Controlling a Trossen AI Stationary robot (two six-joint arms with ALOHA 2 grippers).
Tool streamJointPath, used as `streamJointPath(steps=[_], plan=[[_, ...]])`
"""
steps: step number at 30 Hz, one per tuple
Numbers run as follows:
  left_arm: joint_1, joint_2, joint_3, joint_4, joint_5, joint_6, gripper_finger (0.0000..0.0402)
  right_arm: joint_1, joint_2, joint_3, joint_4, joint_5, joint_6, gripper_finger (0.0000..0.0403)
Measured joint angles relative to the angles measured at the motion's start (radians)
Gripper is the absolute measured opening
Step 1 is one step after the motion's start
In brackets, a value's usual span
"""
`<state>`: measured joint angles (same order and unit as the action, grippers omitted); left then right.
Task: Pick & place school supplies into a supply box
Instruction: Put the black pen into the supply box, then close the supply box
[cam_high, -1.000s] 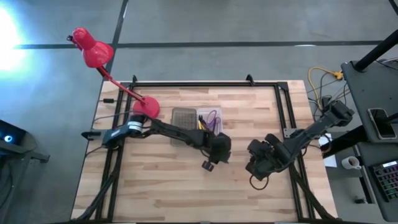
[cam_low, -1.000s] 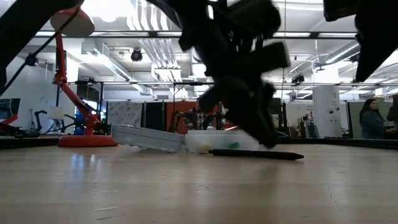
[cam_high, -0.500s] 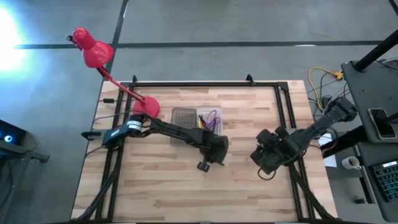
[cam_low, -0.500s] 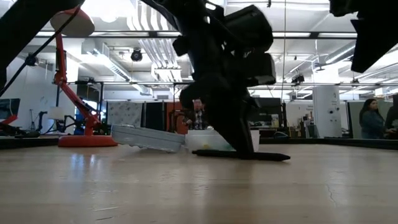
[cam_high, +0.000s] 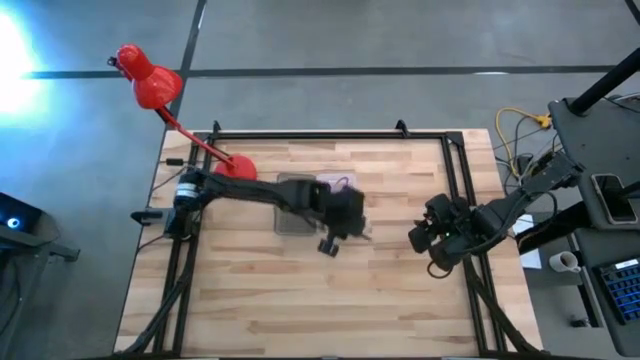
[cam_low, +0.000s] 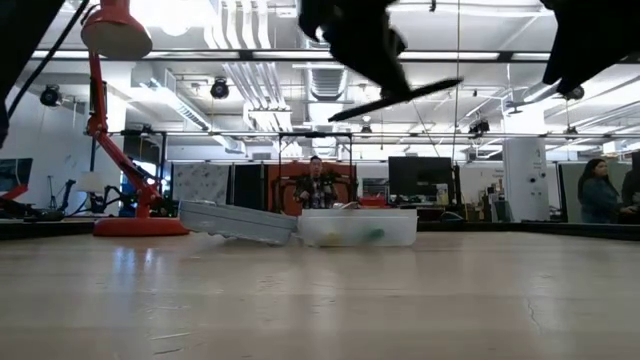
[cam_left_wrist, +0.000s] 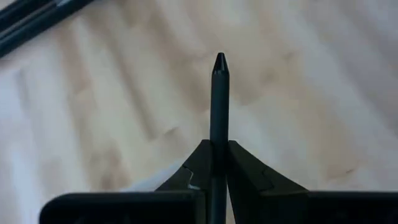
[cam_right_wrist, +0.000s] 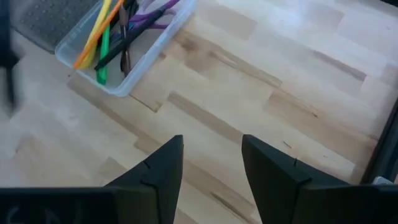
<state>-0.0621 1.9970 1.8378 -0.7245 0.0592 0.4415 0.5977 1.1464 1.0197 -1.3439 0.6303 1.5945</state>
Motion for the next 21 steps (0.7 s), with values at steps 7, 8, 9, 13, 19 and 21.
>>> streamJointPath(steps=[7,8,9,13,19,21], plan=[[0.13,0.008,-0.203,0.084,-0.007,0.218,0.0017,0.0,0.042,-0.002,0.004,-0.008,-0.022,0.0155],[0.146,0.012,-0.242,0.093,-0.009,0.262,0.0026,0.0,0.049,-0.002,0.005,-0.02,-0.033,0.0155],[0.161,0.013,-0.281,0.099,-0.019,0.309,0.0037,0.0,0.058,-0.002,0.007,-0.03,-0.048,0.0156],[0.19,-0.005,-0.373,0.127,-0.249,0.445,0.0084,0.0,0.092,-0.002,0.02,-0.067,-0.068,0.0158],[0.174,-0.163,-0.386,0.163,-0.341,0.217,0.0123,-0.013,0.15,-0.002,0.14,-0.09,-0.174,0.0159],[0.164,-0.234,-0.386,0.187,-0.341,0.062,0.0125,-0.04,0.169,-0.004,0.224,-0.094,-0.239,0.016]])
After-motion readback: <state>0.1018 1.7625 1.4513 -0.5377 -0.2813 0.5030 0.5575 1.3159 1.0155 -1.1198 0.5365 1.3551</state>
